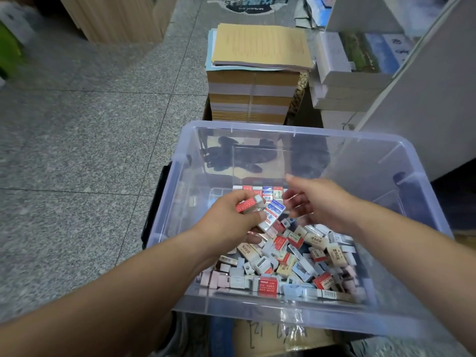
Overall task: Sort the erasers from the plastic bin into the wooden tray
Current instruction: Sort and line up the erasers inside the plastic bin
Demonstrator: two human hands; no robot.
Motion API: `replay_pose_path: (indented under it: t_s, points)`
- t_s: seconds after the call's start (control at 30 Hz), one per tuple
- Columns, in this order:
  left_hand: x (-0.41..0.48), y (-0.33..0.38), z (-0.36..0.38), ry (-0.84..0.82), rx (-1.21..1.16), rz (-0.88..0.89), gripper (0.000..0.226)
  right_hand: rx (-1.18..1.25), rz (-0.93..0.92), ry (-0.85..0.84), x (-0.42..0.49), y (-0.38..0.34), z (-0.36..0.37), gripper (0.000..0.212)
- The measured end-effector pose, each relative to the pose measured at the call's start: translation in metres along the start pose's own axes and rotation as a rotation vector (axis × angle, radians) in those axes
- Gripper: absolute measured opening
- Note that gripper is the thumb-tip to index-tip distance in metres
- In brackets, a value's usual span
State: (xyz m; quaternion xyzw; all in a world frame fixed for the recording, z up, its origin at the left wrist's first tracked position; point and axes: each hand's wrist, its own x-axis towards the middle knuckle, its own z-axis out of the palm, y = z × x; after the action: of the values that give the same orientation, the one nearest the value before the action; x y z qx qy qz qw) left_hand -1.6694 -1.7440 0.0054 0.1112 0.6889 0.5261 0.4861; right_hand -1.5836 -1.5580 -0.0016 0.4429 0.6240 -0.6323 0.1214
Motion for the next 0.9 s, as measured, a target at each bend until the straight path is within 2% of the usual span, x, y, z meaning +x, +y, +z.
replay_pose_path:
  t_s: [0.07, 0.13, 0.23, 0.3, 0.4, 0.53, 0.67, 0.8, 0.9]
  points:
    - [-0.003, 0.002, 0.001, 0.005, -0.016, 0.025, 0.019, 0.135, -0.037, -0.196, -0.021, -0.004, 0.007, 0.035]
    - [-0.008, 0.006, 0.002, -0.006, -0.018, 0.046, 0.022, 0.17, -0.103, -0.237, -0.031, -0.002, 0.011, 0.023]
    - [-0.019, 0.013, 0.004, -0.001, 0.005, 0.056, 0.018, 0.171, -0.173, -0.169, -0.041, -0.001, 0.014, 0.021]
    - [-0.027, 0.019, -0.001, 0.035, 0.067, 0.068, 0.013, 0.186, -0.241, -0.117, -0.047, -0.004, 0.016, 0.011]
    - [-0.036, 0.037, -0.022, 0.114, 0.188, 0.114, 0.02, 0.171, -0.291, 0.064, -0.041, -0.004, 0.015, 0.01]
    - [-0.047, 0.06, -0.047, 0.17, -0.04, 0.135, 0.025, 0.081, -0.146, 0.118, -0.004, 0.006, 0.031, 0.012]
    - [-0.051, 0.065, -0.058, 0.204, -0.031, 0.189, 0.022, -0.041, -0.108, 0.09, 0.036, 0.004, 0.064, 0.034]
    - [-0.05, 0.061, -0.06, 0.211, -0.086, 0.194, 0.021, -0.038, -0.094, 0.186, 0.076, -0.004, 0.093, 0.019]
    - [-0.045, 0.06, -0.063, 0.194, -0.145, 0.192, 0.02, -0.168, -0.084, 0.306, 0.095, -0.002, 0.101, 0.011]
